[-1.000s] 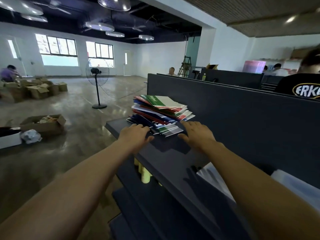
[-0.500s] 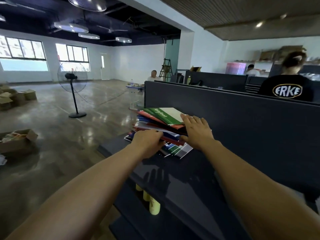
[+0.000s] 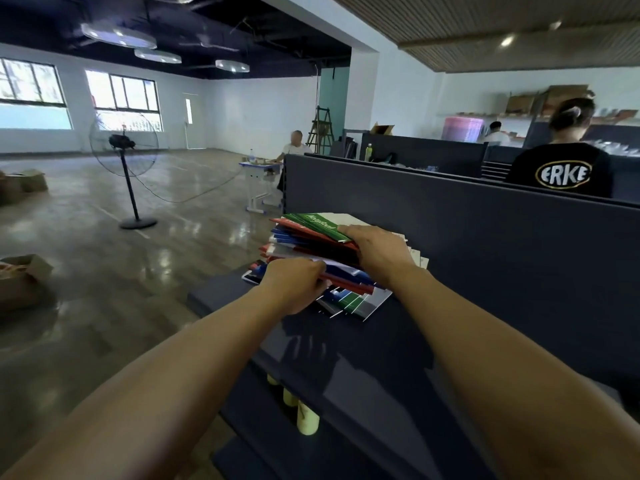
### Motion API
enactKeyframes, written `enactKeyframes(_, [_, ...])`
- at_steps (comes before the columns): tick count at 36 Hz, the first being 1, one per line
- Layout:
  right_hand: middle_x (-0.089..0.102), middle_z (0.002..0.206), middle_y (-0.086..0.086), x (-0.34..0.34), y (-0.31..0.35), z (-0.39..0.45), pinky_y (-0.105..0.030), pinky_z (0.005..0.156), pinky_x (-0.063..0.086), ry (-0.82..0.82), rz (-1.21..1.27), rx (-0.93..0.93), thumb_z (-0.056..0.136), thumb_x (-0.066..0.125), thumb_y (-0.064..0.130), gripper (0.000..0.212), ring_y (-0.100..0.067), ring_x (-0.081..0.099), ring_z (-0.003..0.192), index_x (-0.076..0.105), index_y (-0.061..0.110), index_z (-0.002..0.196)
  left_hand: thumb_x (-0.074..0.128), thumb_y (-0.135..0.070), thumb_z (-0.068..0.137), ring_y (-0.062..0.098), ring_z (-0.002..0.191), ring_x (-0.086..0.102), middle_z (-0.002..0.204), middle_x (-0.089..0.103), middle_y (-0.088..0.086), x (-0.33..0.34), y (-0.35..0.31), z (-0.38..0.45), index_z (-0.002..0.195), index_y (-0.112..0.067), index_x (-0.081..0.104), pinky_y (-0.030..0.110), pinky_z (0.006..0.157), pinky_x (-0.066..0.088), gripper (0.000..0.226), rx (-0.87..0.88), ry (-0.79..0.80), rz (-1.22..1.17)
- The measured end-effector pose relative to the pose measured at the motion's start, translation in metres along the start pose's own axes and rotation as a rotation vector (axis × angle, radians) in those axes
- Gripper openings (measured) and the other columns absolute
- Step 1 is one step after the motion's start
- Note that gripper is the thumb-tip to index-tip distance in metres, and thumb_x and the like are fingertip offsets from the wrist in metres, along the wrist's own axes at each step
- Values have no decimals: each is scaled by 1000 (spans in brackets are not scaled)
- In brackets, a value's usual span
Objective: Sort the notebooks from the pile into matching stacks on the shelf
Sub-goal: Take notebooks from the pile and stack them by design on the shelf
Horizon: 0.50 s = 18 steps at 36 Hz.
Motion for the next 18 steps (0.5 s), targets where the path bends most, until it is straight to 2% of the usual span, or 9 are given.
enactKeyframes(2, [55, 135, 1, -9, 0, -5, -37, 86, 48, -72, -31, -25, 91, 47, 1, 57, -25, 54, 119, 42, 25, 142, 35, -41, 100, 26, 100, 61, 113, 64, 2, 0, 0, 2, 114, -21, 56, 31, 64, 37, 33, -8, -3, 0])
enactKeyframes(4, [63, 123, -5, -18, 4, -14, -38, 78, 54, -146, -73, -80, 85, 59, 0, 53, -29, 61, 108, 52, 18, 134, 33, -38, 101, 27, 100, 60, 112, 64, 3, -1, -3, 4, 111, -20, 56, 33, 65, 38, 31, -12, -7, 1])
enactKeyframes(6, [71, 103, -11, -29, 3, -29, -36, 64, 57, -252, -79, -134, 64, 77, -6, 54, -30, 69, 88, 67, 10, 115, 33, -32, 101, 28, 100, 60, 112, 63, 4, -2, -8, 6, 108, -19, 56, 33, 65, 39, 27, -20, 1, 10])
enactKeyframes(8, [73, 95, -13, -40, -1, -46, -35, 59, 57, -344, -74, -146, 49, 82, -10, 57, -29, 72, 80, 72, 7, 102, 37, -25, 100, 29, 101, 60, 113, 63, 5, -2, -16, 6, 109, -19, 56, 34, 65, 38, 22, -17, 8, 32])
enactKeyframes(12, [72, 102, -12, -45, -18, -83, -37, 66, 58, -383, -44, -101, 50, 81, -11, 59, -30, 71, 86, 72, 8, 105, 38, -25, 100, 28, 103, 61, 115, 64, 4, -8, -45, 2, 112, -19, 58, 35, 66, 39, 24, 7, -7, 39])
enactKeyframes(15, [71, 108, -8, -46, -36, -107, -34, 73, 57, -341, -48, -45, 58, 86, 5, 54, -26, 71, 92, 71, 13, 109, 33, -33, 101, 27, 105, 60, 117, 64, 2, -12, -69, 0, 115, -22, 59, 34, 70, 42, 32, 23, -15, 6])
enactKeyframes(18, [71, 109, -8, -57, -51, -134, -33, 75, 57, -330, -35, -26, 54, 93, 16, 60, -25, 70, 94, 71, 13, 110, 32, -37, 101, 26, 107, 60, 119, 64, 1, -13, -99, -2, 119, -25, 59, 36, 75, 48, 35, 71, -20, 1])
Point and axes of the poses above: each hand's wrist, its own z-axis towards the middle knuckle, its own x-axis out of the palm, y = z × x, the point moved 9 cm from there along z, towards the middle knuckle
